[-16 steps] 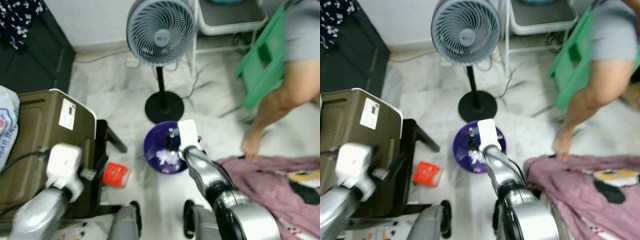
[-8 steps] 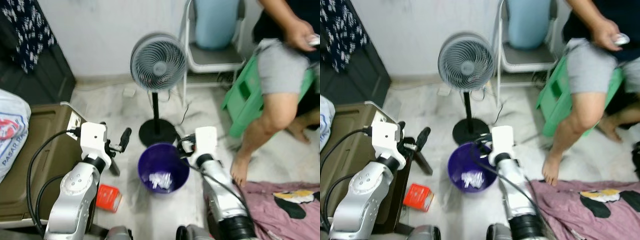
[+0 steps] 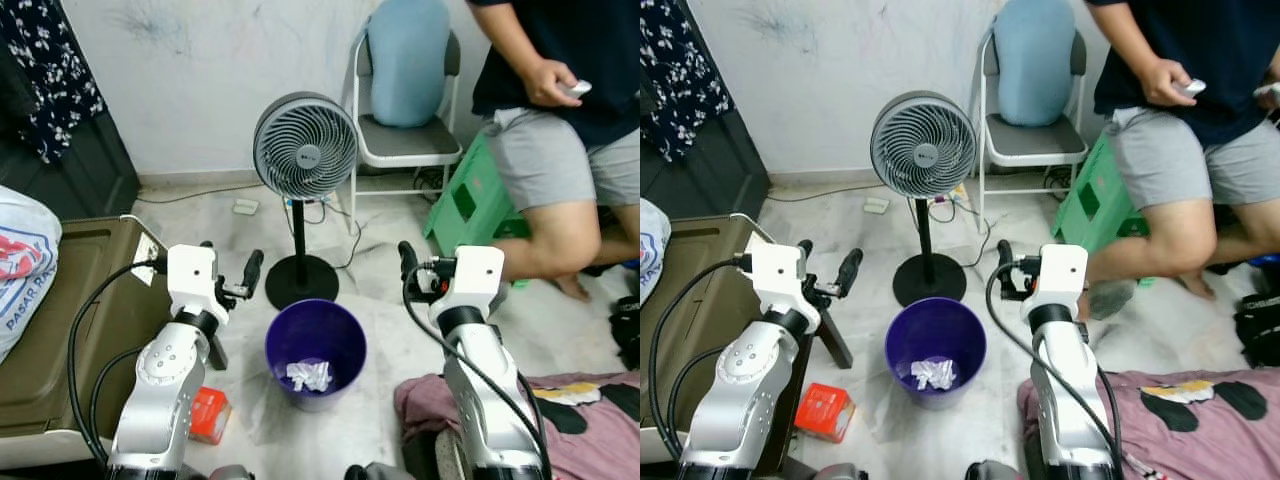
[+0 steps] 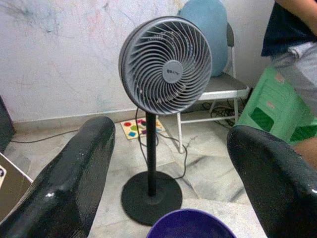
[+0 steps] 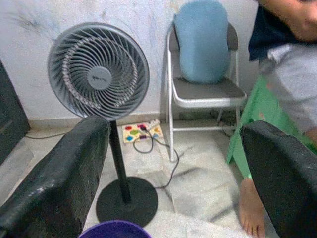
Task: Clean up the room
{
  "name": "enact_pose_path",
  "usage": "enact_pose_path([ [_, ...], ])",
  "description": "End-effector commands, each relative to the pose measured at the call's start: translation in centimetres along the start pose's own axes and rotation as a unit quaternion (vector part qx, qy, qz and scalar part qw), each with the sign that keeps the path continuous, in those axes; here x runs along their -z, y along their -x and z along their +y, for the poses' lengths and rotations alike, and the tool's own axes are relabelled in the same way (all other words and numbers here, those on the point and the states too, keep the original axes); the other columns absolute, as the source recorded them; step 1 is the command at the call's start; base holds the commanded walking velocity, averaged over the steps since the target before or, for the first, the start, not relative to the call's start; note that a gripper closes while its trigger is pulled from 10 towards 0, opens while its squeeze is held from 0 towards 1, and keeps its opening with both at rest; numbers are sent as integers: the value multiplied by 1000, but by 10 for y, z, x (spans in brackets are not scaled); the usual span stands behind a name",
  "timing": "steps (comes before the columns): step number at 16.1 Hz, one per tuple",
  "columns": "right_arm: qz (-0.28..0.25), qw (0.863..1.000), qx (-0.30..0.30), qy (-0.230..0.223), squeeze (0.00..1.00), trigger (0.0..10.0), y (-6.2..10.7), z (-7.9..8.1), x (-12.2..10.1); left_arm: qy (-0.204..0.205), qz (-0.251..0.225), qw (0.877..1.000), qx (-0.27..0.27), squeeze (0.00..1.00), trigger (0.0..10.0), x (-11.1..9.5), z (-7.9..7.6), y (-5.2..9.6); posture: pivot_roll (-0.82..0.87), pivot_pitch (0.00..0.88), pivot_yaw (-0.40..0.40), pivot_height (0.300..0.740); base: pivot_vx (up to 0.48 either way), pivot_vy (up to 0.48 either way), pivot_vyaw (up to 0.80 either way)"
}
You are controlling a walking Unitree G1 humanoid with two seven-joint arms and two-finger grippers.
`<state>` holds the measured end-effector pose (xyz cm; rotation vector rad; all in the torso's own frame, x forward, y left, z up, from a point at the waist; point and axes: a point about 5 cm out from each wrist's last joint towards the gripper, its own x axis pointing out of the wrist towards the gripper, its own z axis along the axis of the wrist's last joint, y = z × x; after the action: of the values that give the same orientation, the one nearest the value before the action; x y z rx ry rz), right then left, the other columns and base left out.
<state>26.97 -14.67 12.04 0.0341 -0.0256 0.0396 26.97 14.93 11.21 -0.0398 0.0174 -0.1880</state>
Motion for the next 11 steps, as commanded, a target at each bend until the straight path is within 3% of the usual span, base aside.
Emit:
enact_pose_path([
  [1,-5,1000,-14,9,1000,10000,3,3,-3,0,-8,1000,0,0,10000,-2,1,-2,-3,0,3,740,0,0,0],
  [11,-4,1000,-21,17,1000,10000,1,7,-3,6,-18,1000,24,0,10000,-1,-5,-9,-20,0,19,740,0,0,0],
])
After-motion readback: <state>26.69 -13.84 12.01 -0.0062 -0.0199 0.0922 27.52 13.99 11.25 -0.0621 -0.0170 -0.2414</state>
